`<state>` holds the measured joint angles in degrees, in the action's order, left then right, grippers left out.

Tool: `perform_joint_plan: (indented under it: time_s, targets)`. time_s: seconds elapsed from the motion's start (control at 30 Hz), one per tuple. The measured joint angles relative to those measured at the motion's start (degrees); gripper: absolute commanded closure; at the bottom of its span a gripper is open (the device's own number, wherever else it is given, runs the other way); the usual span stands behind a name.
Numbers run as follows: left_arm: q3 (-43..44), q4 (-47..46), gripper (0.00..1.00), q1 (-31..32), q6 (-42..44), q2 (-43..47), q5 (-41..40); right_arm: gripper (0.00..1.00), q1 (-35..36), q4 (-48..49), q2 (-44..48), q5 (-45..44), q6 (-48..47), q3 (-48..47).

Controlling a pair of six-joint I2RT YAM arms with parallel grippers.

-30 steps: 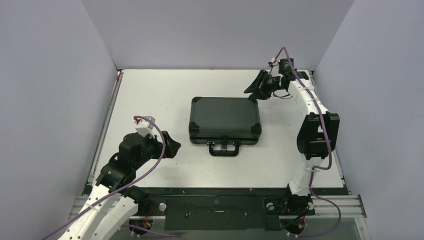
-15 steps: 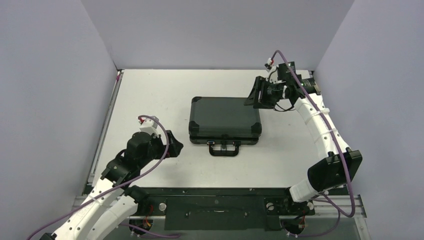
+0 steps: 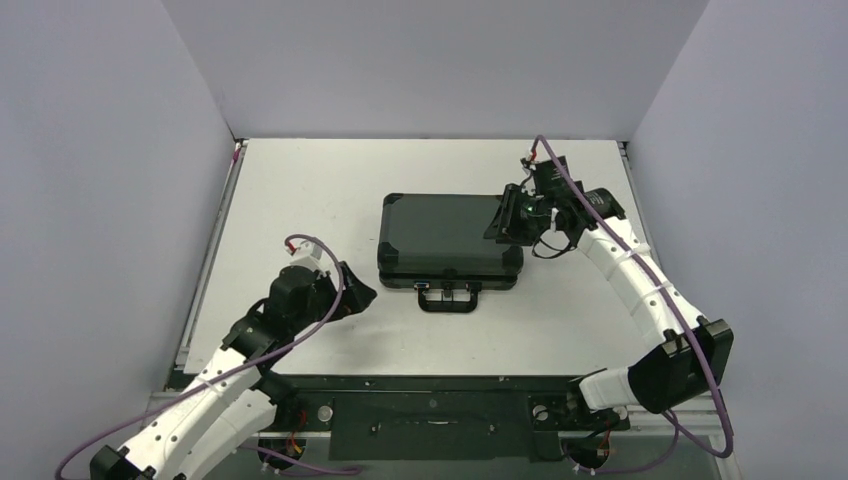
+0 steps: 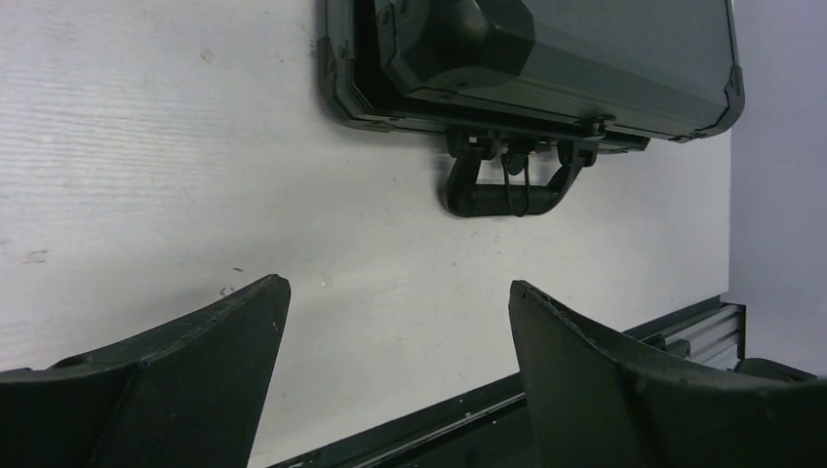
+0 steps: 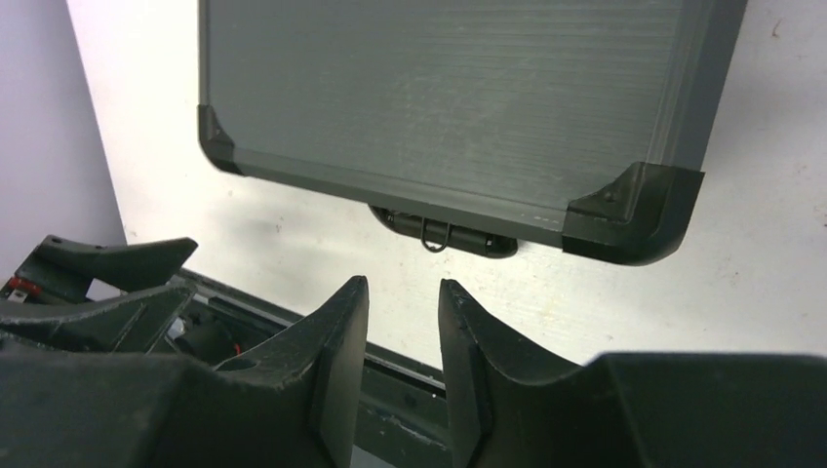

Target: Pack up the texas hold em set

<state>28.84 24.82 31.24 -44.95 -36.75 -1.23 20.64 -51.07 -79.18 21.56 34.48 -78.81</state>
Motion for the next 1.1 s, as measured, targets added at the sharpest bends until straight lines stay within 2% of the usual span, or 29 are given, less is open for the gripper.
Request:
perform_joint_plan:
  time_s: [0.2,0.3,0.7,0.93,1.1]
  targets:
    - [0.00,-6.01,0.43,1.77,-0.68,-7.65,3.85,0.73,0.50,4.46,-0.13,-3.26,4.22,4.04]
    - [-0.15,-8.57,0.48,3.50,-0.98,-9.31,4.57,0.74,0.59,5.79,-0.44,-3.58,5.31,4.96]
    - [0.24,-15.06,0.48,10.32,-0.98,-20.09,4.83,0.74,1.18,13.42,-4.92,-2.56,8.09,7.82]
    - [5.99,-16.31,0.50,13.92,-0.83,-28.79,5.01,0.75,0.42,20.63,-7.61,1.07,8.85,17.42]
    - [7.78,-17.79,0.50,14.73,-1.25,-30.38,5.01,0.75,-1.11,29.57,-7.17,5.33,10.19,22.16]
